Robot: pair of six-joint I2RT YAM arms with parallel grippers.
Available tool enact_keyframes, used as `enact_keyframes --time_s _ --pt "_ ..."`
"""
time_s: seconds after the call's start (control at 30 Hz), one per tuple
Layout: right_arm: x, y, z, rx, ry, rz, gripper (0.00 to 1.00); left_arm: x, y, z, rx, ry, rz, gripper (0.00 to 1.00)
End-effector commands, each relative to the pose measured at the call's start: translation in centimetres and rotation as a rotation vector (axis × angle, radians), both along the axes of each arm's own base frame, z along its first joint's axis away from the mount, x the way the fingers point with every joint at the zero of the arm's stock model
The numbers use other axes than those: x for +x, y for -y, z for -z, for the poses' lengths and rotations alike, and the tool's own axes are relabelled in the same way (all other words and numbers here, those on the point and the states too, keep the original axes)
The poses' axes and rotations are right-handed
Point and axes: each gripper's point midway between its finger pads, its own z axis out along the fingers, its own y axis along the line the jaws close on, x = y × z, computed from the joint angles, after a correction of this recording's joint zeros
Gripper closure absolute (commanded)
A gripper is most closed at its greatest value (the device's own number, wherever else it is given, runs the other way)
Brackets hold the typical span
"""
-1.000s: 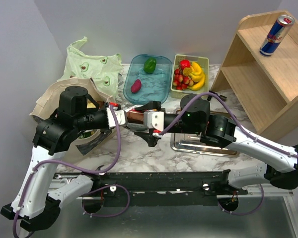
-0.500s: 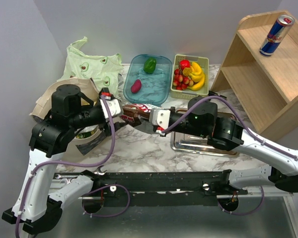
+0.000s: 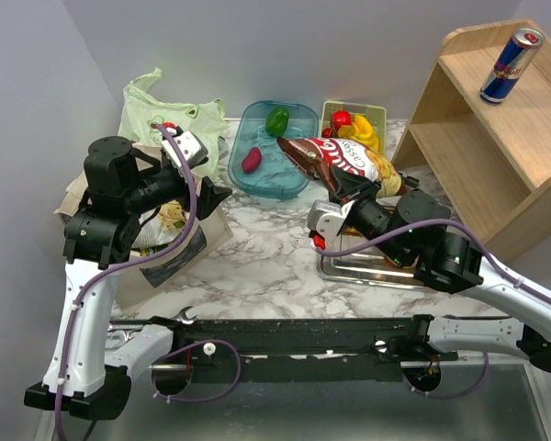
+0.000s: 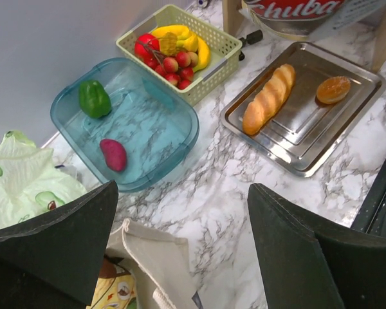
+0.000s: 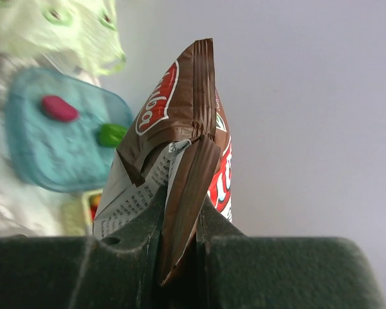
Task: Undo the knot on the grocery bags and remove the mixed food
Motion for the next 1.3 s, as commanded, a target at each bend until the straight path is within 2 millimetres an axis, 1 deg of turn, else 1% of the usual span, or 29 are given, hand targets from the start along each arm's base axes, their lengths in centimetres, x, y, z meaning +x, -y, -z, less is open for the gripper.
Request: enact_keyframes --time_s 0.0,0.07,0.13,0.2,0.27,0.33,0.43,0.5,0.6,0.63,0.67,0.7,0.73,0.77,0.93,0.97,1.0,1.03,1.17,1.27 --pt "1.8 4.0 -3.9 -0.11 0.239 0.215 0.99 0.1 1.1 -0.9 -0.067 -0.006 0.051 0.17" --pt "2.6 4.7 -4.0 -0.129 0.249 0.249 0.99 0.4 1.4 -1.1 -0.075 -0.006 0.063 0.17" --pt "4.0 5.5 -3.8 -0.152 0.251 0.285 0.99 0.7 1.7 -1.5 -0.086 -0.009 0.079 0.17" --pt "6.4 6.9 -3.5 -0.165 0.236 0.344 0.99 1.0 2.0 -1.8 -0.098 -0.016 0.094 0.17" --pt "8.9 7.9 -3.4 -0.155 0.207 0.384 0.99 1.2 2.3 -2.1 -0.11 -0.024 0.108 0.17" --pt "10.9 8.8 -3.4 -0.154 0.194 0.405 0.99 1.3 2.5 -2.5 -0.116 -0.025 0.118 0.17" --pt "13.0 10.1 -2.8 -0.18 0.204 0.406 0.99 1.4 2.5 -2.9 -0.117 -0.013 0.119 0.17" --pt "14.4 11.9 -1.8 -0.21 0.216 0.417 0.99 1.4 2.5 -2.7 -0.115 -0.015 0.121 0.17" --pt "16.0 14.2 -0.5 -0.244 0.218 0.41 0.99 1.2 2.5 -2.6 -0.11 -0.014 0.123 0.17" --pt "16.5 15.5 -0.1 -0.26 0.223 0.422 0.99 1.1 2.4 -2.4 -0.105 -0.012 0.123 0.17" --pt "16.9 15.9 0.8 -0.284 0.223 0.396 0.99 1.0 2.4 -2.3 -0.101 -0.011 0.123 0.17" --pt "17.3 17.3 0.7 -0.3 0.254 0.408 0.99 0.9 2.3 -2.2 -0.097 -0.01 0.122 0.17" --pt "17.7 17.8 1.6 -0.326 0.268 0.395 0.99 0.9 2.3 -2.0 -0.094 -0.013 0.121 0.17" --pt "18.0 18.8 2.1 -0.346 0.276 0.399 0.99 0.9 2.3 -1.9 -0.09 -0.015 0.122 0.17" --pt "20.2 21.9 5.6 -0.416 0.25 0.388 0.99 0.8 2.2 -1.6 -0.083 -0.023 0.12 0.17" --pt "20.7 22.2 6.1 -0.423 0.258 0.38 0.99 0.8 2.2 -1.7 -0.082 -0.022 0.12 0.17" --pt "21.0 22.0 6.3 -0.423 0.265 0.361 0.99 0.7 2.2 -1.7 -0.079 -0.023 0.12 0.17" --pt "21.4 22.6 6.6 -0.427 0.262 0.362 0.99 0.8 2.1 -1.6 -0.077 -0.026 0.118 0.17" --pt "22.6 21.7 8.0 -0.468 0.271 0.291 0.97 0.7 2.0 -1.5 -0.071 -0.029 0.113 0.17" --pt "24.1 22.3 9.3 -0.506 0.259 0.286 0.95 0.7 1.9 -1.5 -0.067 -0.026 0.107 0.17"
